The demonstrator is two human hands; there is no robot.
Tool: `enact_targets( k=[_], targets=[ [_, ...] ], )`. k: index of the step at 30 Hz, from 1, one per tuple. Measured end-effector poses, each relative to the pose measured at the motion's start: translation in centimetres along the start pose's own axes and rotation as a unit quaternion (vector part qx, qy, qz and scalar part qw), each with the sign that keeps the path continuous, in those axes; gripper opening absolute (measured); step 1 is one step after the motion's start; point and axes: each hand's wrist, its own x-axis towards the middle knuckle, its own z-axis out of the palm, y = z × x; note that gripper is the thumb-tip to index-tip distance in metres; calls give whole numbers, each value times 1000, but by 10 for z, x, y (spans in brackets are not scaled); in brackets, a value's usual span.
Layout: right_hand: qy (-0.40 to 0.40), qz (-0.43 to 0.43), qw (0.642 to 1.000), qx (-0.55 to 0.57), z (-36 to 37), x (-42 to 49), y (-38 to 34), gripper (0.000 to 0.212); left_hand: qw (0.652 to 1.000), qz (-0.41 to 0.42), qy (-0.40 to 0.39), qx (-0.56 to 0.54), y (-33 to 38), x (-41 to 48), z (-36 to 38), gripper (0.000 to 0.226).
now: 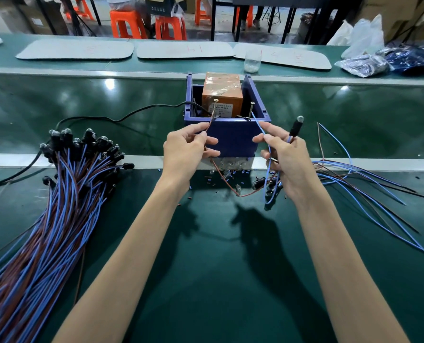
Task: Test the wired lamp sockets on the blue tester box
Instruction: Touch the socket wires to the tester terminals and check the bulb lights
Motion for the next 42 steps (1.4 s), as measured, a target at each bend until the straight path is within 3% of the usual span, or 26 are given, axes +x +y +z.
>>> enact_targets(
  k=[42],
  targets=[
    [-2,12,1000,6,-7,9,4,34,1000,-3,-7,19,4,-2,-1,28]
  ],
)
